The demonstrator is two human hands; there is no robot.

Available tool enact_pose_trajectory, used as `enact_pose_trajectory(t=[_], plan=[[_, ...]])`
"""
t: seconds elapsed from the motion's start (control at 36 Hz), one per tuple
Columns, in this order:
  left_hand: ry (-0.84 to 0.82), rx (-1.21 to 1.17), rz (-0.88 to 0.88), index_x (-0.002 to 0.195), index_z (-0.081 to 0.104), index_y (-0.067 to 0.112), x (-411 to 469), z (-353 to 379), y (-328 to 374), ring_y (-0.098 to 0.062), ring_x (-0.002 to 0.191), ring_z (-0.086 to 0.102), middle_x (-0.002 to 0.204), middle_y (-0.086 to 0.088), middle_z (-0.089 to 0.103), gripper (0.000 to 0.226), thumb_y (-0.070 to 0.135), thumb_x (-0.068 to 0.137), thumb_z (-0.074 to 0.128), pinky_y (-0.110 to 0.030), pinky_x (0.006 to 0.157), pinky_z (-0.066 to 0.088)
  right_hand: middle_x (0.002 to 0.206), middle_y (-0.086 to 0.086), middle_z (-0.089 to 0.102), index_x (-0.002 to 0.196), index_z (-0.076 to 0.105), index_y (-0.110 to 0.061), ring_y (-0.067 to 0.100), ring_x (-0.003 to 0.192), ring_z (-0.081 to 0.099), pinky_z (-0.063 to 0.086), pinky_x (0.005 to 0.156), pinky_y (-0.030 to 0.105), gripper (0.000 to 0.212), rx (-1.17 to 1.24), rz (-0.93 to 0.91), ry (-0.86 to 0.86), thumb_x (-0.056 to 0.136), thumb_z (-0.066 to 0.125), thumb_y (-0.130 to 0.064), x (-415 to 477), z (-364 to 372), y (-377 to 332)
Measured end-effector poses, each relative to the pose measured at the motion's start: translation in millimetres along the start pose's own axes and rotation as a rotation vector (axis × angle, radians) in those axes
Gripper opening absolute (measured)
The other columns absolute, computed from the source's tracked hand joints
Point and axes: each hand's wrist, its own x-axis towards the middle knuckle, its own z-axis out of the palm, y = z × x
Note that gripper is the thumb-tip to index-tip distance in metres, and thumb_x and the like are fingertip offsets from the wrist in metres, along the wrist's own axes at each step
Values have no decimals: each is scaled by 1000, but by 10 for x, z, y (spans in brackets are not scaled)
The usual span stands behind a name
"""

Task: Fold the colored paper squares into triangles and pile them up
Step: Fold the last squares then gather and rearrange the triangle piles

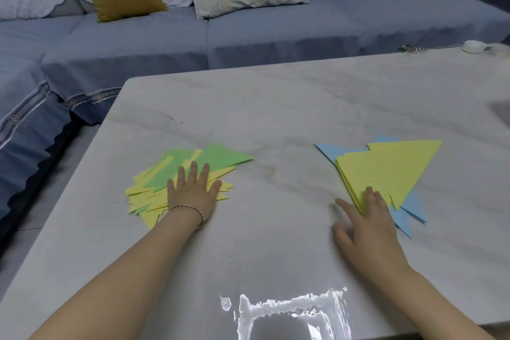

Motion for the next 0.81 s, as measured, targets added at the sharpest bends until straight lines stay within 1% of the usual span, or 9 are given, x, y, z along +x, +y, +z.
enact_pose_trajectory(t=[0.06, 0.17, 0.28, 0.39, 0.47, 0.58, 0.67, 0.72, 0.81], plan=[[-8, -13, -40, 146, -9, 30, 56, -27, -80, -25, 143, -14, 155, 3, -15, 61, 56, 94, 9, -47, 115, -1, 153, 23, 5, 140, 38, -28, 34, 142, 0, 7, 113, 40, 49, -46, 39, -87, 92, 49, -34, 36, -33, 41], [-45, -9, -61, 146, -8, 31, 117, -99, -221, -24, 142, -15, 155, 4, -15, 62, 57, 93, 10, -51, 114, -3, 156, 11, 7, 146, 22, -21, 30, 143, 3, 8, 114, 35, 57, -152, 90, -158, 96, 34, -45, 89, -40, 65], [-6, 24, -38, 146, -8, 29, 54, -141, -182, -25, 142, -17, 155, 0, -16, 64, 58, 93, 10, -53, 113, -7, 156, 7, 13, 145, 22, -8, 25, 143, 8, 13, 115, 34, 60, -165, 90, -121, 97, 33, -43, 84, 4, 58], [254, -50, 106, 147, 0, 28, -175, -142, 42, -22, 142, -18, 155, -6, -16, 66, 59, 91, 11, -47, 112, -9, 155, 17, -2, 142, 32, -18, 31, 142, -5, 7, 113, 36, 52, -141, 106, -118, 96, 37, -42, 51, 35, 38], [323, -165, 311, 147, 9, 26, -407, -69, 226, -13, 138, -23, 154, -2, -15, 79, 61, 77, 1, -36, 111, -13, 153, 22, -3, 143, 32, -24, 34, 141, -7, 8, 113, 37, 51, -138, 150, -127, 95, 37, -42, 54, 40, 27], [364, -170, 537, 134, 46, 14, -696, 14, 439, -24, 141, 9, 149, -14, 28, 62, 48, 86, 26, -30, 109, 4, 156, 13, 0, 145, 21, -11, 31, 142, -1, 8, 114, 36, 58, -170, 158, -124, 97, 32, -42, 78, 37, 26], [214, -409, 535, 138, 39, 20, -913, 42, 586, -12, 143, 9, 152, 0, 21, 53, 46, 92, 31, -12, 107, -1, 157, 7, 1, 146, 11, -4, 27, 143, 0, 8, 114, 34, 63, -152, 128, -109, 98, 31, -40, 67, 3, -13], [34, -638, 437, 135, 41, 21, -1001, 42, 688, -8, 133, 31, 144, 4, 35, 43, 36, 94, 44, -7, 103, 14, 156, 10, 8, 145, 15, 0, 30, 143, 8, 12, 113, 36, 62, -115, 86, -98, 99, 33, -36, 17, -12, -124], [-252, -1125, 175, 128, 47, 17, -1046, -31, 894, -12, 109, 56, 126, 1, 54, 46, 33, 88, 58, -26, 98, 43, 133, 24, 48, 125, 49, 11, 44, 118, 50, 41, 93, 51, 62, -70, -44, 19, 86, 42, -36, -113, 44, -288]])
